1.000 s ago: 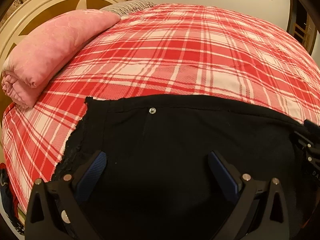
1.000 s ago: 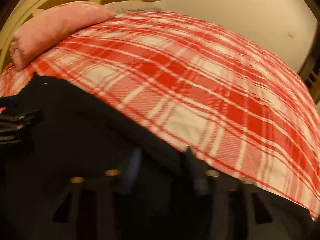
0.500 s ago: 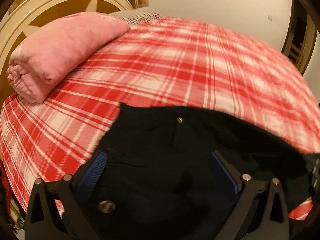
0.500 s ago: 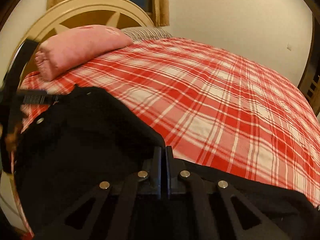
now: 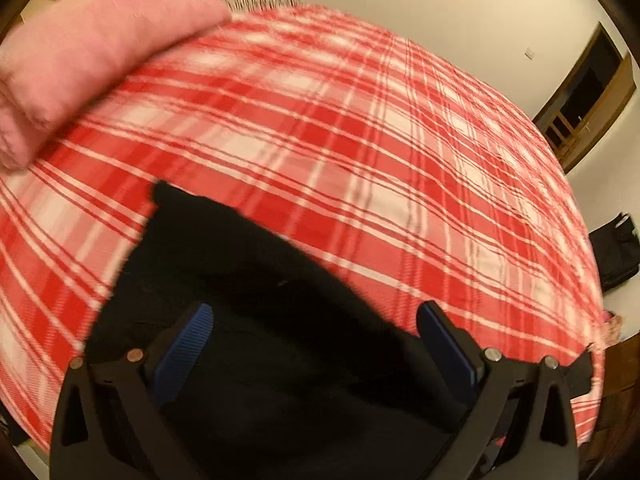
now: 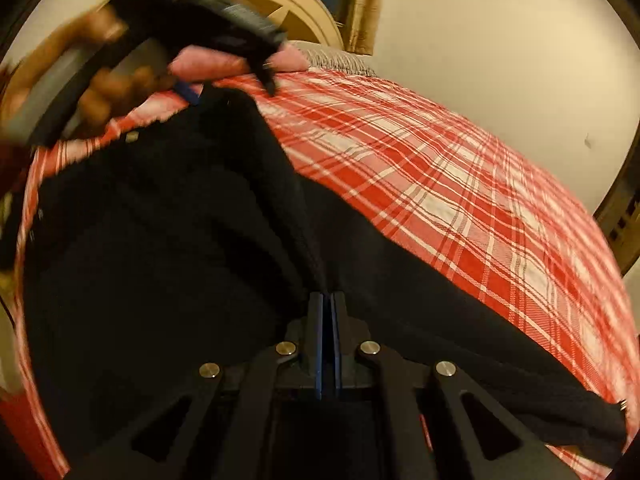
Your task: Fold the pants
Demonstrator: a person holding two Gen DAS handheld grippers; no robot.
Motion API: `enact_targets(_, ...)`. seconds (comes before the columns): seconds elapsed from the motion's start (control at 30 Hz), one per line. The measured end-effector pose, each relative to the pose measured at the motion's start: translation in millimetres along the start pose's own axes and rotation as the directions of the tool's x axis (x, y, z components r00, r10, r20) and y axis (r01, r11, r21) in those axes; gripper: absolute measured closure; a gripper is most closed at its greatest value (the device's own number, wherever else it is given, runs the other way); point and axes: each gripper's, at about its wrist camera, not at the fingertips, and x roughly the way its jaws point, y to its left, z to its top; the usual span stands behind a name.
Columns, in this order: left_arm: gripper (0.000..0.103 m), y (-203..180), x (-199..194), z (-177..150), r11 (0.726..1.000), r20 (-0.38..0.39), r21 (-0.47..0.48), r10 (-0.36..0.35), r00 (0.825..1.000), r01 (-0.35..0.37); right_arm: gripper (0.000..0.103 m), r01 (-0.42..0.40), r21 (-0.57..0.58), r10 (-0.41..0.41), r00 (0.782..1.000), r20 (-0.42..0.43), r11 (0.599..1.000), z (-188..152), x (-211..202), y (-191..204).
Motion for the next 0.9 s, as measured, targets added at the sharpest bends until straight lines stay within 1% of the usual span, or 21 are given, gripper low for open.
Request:
enact_targets(0.07, 0.0, -2, 12, 3, 1.0, -0.04, -0.023, -0.004, 0.999, 0.003, 0.1, 0.006, -0.002, -0.006, 1.0, 0.005, 1.0, -2, 1, 0)
enact_targets(0.13, 0.003, -4, 24, 3, 0.999, -0.068, -0.025, 0.029, 0.997, -0.031, 0.1, -0.007, 0.039, 0.006, 1.0, 0.019, 0.999, -2, -1, -7)
enact_targets(0.17, 0.013, -3, 29, 1, 0.998, -0.074, -0.022, 0.052, 0.996, -0.053, 0.1, -0.013, 0.06, 0.012, 1.0, 0.026, 0.998, -1, -2, -11)
enact_targets(0.2, 0.026, -1, 31, 0, 0.998, -0.078, -0.022, 0.057, 0.995, -0.059, 0.1, -0.02, 0.083, 0.017, 0.999, 0.035, 0.996, 0, -3, -15)
enact_targets(0.23, 0.031, 1, 35, -2, 0.998, -0.087, -0.03, 0.045, 0.995, -0.048, 0.1, -0.028, 0.109, 0.023, 0.999, 0.043, 0.994, 1, -4, -20)
enact_targets(0.27, 0.039, 4, 35, -3, 0.999, -0.079, -0.038, 0.034, 0.996, -0.037, 0.101, -0.041, 0.139, 0.034, 0.998, 0.052, 0.989, 2, -6, -25)
enact_targets(0.3, 0.048, 6, 33, -4, 0.998, -0.056, -0.045, 0.03, 0.998, -0.033, 0.101, -0.053, 0.162, 0.043, 0.997, 0.06, 0.985, 4, -7, -30)
enact_targets(0.33, 0.054, 8, 31, -5, 0.998, -0.038, -0.05, 0.021, 0.999, -0.023, 0.101, -0.066, 0.186, 0.054, 0.996, 0.07, 0.98, 7, -10, -35)
enact_targets(0.37, 0.064, 11, 27, -6, 0.998, -0.025, -0.056, 0.005, 1.0, -0.007, 0.101, -0.076, 0.207, 0.06, 0.995, 0.082, 0.975, 11, -14, -40)
enact_targets(0.4, 0.071, 12, 23, -6, 0.998, -0.018, -0.056, -0.001, 1.0, 0.0, 0.103, -0.08, 0.219, 0.061, 0.994, 0.091, 0.973, 14, -17, -43)
enact_targets(0.43, 0.075, 13, 18, -7, 0.999, -0.007, -0.054, -0.003, 1.0, 0.003, 0.103, -0.08, 0.225, 0.058, 0.993, 0.1, 0.971, 17, -22, -46)
enact_targets(0.47, 0.083, 14, 10, -8, 0.999, 0.015, -0.054, 0.002, 1.0, -0.001, 0.103, -0.076, 0.227, 0.052, 0.992, 0.112, 0.971, 21, -28, -49)
enact_targets(0.5, 0.084, 16, 1, -9, 0.998, 0.039, -0.057, -0.001, 0.999, 0.003, 0.103, -0.079, 0.23, 0.051, 0.991, 0.124, 0.97, 23, -34, -52)
enact_targets(0.57, 0.085, 20, -19, -13, 0.997, 0.079, -0.068, -0.038, 0.996, 0.044, 0.103, -0.098, 0.24, 0.062, 0.987, 0.15, 0.966, 28, -51, -58)
enact_targets(0.63, 0.085, 21, -39, -18, 0.994, 0.125, -0.07, -0.078, 0.989, 0.088, 0.103, -0.096, 0.24, 0.056, 0.984, 0.17, 0.966, 28, -67, -61)
enact_targets(0.7, 0.085, 19, -64, -29, 0.994, 0.166, -0.046, -0.092, 0.982, 0.101, 0.103, -0.109, 0.272, 0.061, 0.982, 0.179, 0.956, 22, -79, -66)
enact_targets(0.73, 0.085, 17, -71, -34, 0.994, 0.181, -0.038, -0.092, 0.979, 0.101, 0.102, -0.128, 0.313, 0.072, 0.98, 0.185, 0.941, 17, -83, -71)
enact_targets(0.77, 0.085, 15, -82, -41, 0.994, 0.201, -0.028, -0.097, 0.975, 0.105, 0.102, -0.178, 0.384, 0.109, 0.975, 0.196, 0.906, 8, -85, -78)
enact_targets(0.8, 0.085, 14, -88, -46, 0.994, 0.211, -0.027, -0.101, 0.972, 0.109, 0.102, -0.23, 0.451, 0.154, 0.968, 0.2, 0.863, 0, -84, -83)
enact_targets(0.87, 0.085, 14, -101, -56, 0.991, 0.231, -0.037, -0.115, 0.966, 0.127, 0.101, -0.34, 0.581, 0.257, 0.94, 0.223, 0.74, -18, -78, -91)
enact_targets(0.9, 0.085, 14, -105, -58, 0.99, 0.24, -0.042, -0.122, 0.963, 0.136, 0.097, -0.39, 0.633, 0.303, 0.92, 0.248, 0.668, -28, -74, -93)
